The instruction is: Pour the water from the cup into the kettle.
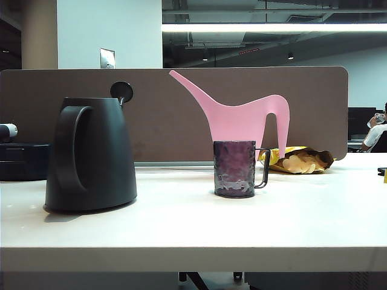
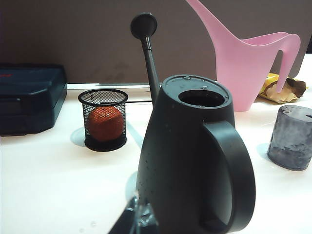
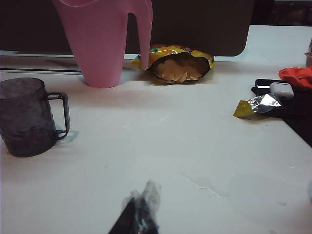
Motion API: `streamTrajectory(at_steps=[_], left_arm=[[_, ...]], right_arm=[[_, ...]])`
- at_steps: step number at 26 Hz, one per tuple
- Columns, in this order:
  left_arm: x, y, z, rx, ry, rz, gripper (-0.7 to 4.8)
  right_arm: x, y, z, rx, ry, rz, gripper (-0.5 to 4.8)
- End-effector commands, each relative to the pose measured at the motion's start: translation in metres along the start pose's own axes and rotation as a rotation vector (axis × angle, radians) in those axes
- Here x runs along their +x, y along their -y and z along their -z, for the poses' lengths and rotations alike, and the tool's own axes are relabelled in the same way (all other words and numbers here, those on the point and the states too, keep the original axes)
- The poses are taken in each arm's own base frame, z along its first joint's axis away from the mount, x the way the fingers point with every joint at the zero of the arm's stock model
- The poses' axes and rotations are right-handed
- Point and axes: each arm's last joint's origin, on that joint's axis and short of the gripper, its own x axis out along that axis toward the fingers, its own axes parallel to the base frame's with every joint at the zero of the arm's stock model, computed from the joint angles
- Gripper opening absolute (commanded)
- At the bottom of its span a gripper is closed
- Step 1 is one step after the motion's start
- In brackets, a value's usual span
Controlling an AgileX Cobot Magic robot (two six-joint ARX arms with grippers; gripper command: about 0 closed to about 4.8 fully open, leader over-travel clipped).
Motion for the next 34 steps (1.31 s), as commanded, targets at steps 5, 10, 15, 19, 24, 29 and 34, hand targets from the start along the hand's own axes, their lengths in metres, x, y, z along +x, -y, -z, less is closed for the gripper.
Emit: streamTrajectory(at_steps=[5, 10, 15, 19, 24, 29, 34], left_arm=[[0.0, 0.0, -0.002, 0.004, 0.015, -0.002, -0.05], [0.0, 0.0, -0.002, 0.004, 0.015, -0.003, -0.05], [0.0, 0.0, -0.002, 0.004, 0.015, -0.001, -0.05], [0.0, 0.0, -0.002, 0.004, 0.014, 0.003, -0.05], [0.0, 0.002, -0.002, 0.004, 0.013, 0.051, -0.05], [0.0, 0.004, -0.002, 0.005, 0.012, 0.145, -0.05], [-0.001, 0.008, -0.002, 0.006, 0.011, 0.266, -0.05]], right_arm=[[0.0, 0.0, -0.002, -0.003, 0.02, 0.002, -0.08], [0.0, 0.0, -0.003, -0.003, 0.025, 0.002, -0.08], [-0.001, 0.0, -0.007, 0.009, 0.038, -0.006, -0.08], [-0.006, 0.0, -0.024, 0.02, 0.073, -0.005, -0.09], [-0.014, 0.0, -0.048, 0.02, 0.074, -0.002, -0.09], [-0.019, -0.001, -0.079, 0.02, 0.067, -0.007, -0.09], [-0.01, -0.003, -0.11, 0.02, 0.003, -0.08, -0.09]])
